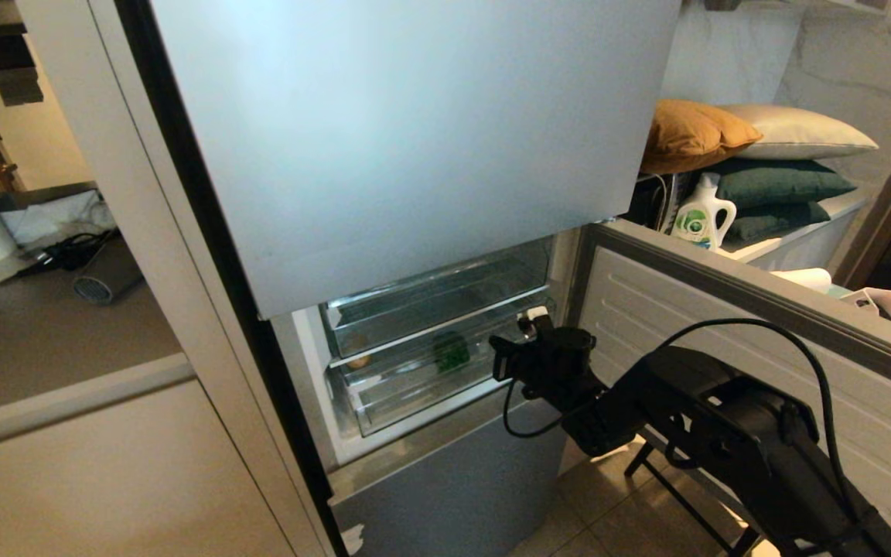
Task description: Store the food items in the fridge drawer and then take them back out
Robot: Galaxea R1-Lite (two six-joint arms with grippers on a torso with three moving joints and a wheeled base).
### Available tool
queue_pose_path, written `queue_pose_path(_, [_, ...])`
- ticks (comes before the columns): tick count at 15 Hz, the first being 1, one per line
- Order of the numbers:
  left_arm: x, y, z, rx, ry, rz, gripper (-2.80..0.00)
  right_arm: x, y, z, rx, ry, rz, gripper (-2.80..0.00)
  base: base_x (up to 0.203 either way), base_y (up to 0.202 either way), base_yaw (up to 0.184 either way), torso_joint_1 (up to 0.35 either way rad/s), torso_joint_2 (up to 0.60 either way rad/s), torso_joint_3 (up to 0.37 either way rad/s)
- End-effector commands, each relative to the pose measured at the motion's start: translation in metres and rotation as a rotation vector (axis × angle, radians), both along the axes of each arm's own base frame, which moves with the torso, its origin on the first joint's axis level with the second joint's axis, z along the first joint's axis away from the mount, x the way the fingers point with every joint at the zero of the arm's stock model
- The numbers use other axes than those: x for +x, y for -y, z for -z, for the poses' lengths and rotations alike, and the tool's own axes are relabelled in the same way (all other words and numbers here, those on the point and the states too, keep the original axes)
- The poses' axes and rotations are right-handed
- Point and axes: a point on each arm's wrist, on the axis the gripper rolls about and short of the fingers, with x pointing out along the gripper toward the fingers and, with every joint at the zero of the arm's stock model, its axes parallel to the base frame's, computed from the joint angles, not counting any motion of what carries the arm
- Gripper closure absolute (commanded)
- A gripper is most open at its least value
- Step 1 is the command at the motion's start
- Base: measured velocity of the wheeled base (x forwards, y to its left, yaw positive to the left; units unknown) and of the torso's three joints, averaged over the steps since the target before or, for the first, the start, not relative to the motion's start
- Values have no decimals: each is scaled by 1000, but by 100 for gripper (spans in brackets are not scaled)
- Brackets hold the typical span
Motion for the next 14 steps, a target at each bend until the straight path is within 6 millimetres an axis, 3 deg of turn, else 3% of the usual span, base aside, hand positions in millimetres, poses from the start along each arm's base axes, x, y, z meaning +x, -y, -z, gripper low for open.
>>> queue_pose_path(1, [1, 0, 3, 0, -10, -1, 0, 3, -2, 1, 8, 18, 3, 0, 0, 0, 0, 0, 0, 0])
queue_pose_path(14, [1, 0, 3, 0, -11, 1, 0, 12, -12, 3, 35, 73, -5, 0, 0, 0, 0, 0, 0, 0])
